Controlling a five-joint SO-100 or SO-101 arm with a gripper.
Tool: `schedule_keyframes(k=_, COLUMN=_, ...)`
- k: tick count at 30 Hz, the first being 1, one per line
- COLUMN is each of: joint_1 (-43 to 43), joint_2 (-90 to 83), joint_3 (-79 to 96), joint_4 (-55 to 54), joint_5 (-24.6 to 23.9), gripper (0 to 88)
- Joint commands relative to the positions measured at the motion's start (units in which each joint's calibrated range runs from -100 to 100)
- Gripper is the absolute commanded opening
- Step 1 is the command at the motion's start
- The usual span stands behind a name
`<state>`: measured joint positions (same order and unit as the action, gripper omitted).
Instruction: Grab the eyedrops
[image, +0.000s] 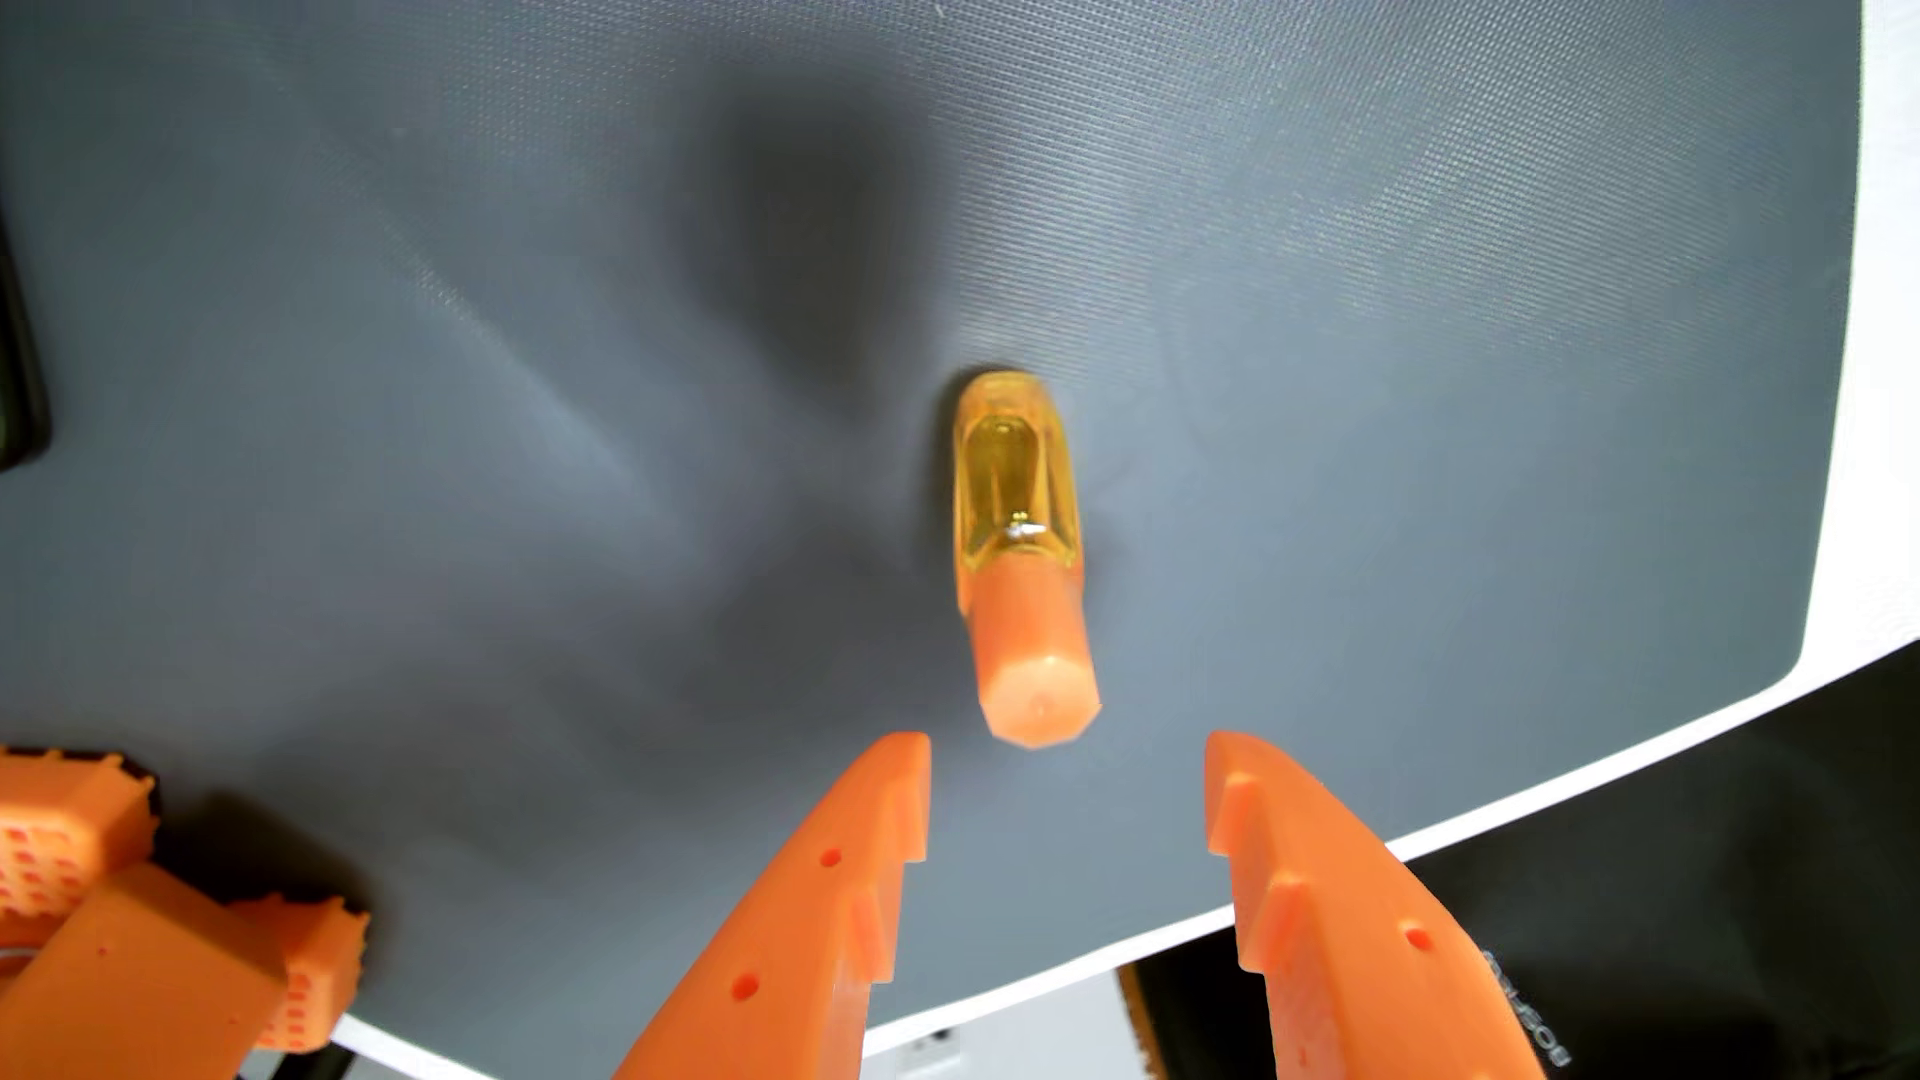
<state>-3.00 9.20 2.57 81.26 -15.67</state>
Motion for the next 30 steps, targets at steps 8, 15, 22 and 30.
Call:
schedule_keyframes(k=8, joint_1=-0.9, joint_2=-0.4, joint_3=5.6, joint_4=-6.1, joint_5=-1.5, gripper=15.6)
schedule_keyframes(k=15, joint_1=-2.7, joint_2=-0.5, joint_3=10.2, joint_4=-11.0, joint_5=-2.8, gripper=15.6)
schedule_keyframes(k=22, joint_1=-2.9, joint_2=-0.3, joint_3=12.2, joint_4=-14.7, joint_5=-2.5, gripper=15.6)
schedule_keyframes(k=30, joint_1=-2.3, joint_2=-0.3, joint_3=15.1, joint_4=-16.9, joint_5=-2.3, gripper=15.6)
